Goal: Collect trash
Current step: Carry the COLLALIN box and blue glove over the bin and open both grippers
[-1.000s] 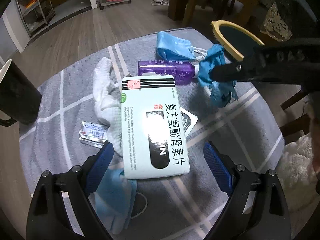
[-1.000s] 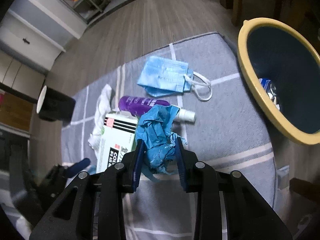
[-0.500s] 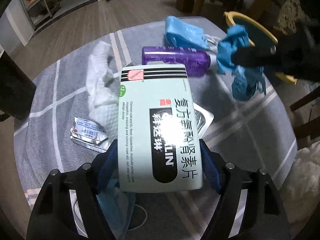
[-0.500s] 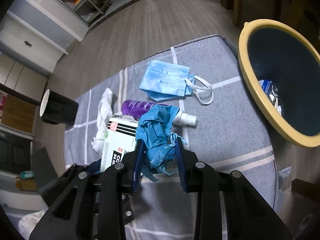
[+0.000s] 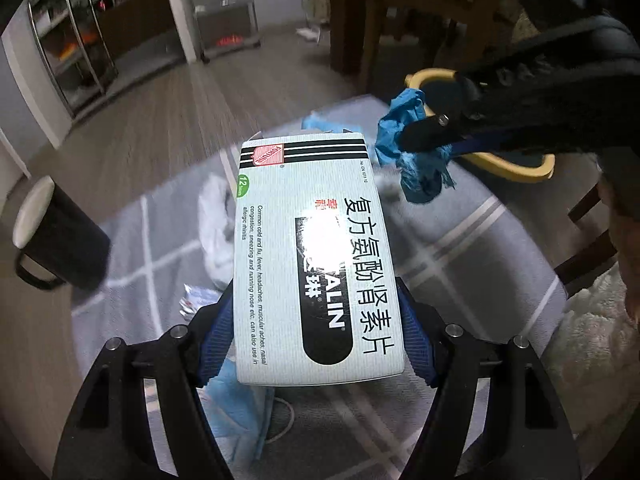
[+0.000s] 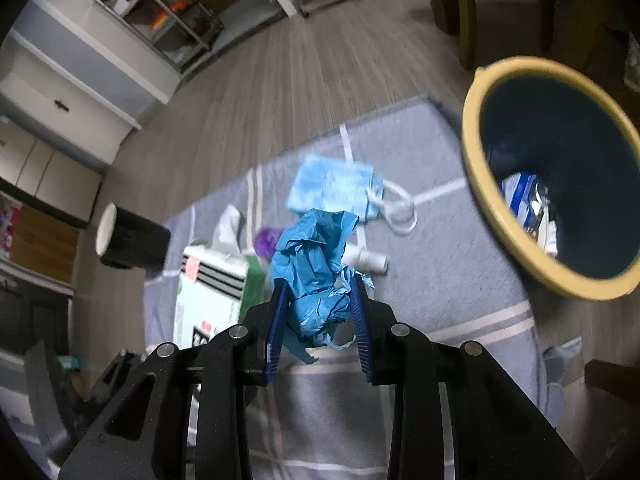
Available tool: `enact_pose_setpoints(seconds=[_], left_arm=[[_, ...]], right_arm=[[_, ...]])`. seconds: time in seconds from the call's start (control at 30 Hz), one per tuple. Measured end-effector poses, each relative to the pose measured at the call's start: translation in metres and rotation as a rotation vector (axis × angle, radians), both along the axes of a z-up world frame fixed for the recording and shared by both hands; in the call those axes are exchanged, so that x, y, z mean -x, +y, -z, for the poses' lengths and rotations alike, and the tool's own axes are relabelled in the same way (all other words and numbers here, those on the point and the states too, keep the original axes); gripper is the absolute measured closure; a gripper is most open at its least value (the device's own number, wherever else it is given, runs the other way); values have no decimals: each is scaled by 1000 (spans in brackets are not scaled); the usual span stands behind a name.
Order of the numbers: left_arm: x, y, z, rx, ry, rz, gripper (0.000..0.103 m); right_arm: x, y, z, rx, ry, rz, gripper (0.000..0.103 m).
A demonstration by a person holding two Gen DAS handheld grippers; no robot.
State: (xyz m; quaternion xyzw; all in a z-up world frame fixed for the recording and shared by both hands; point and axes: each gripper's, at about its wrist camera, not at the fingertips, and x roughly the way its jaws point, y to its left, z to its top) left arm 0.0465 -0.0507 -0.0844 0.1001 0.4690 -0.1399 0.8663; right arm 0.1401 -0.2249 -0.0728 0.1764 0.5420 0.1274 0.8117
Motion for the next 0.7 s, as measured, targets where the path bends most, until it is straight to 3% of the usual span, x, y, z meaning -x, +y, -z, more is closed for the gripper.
enact_pose_setpoints(seconds=[0.2, 0.43, 0.7], left_arm=[[3, -2, -30, 0, -88, -4, 32], [-8, -7, -67, -2, -167, 16, 32], [-29, -35, -79, 19, -160, 32, 32]], right_arm=[[-2, -25, -40, -6, -104, 37, 70], [-11, -77, -98, 62, -266, 88, 70], [-23, -129, -117, 139, -329, 104, 70]])
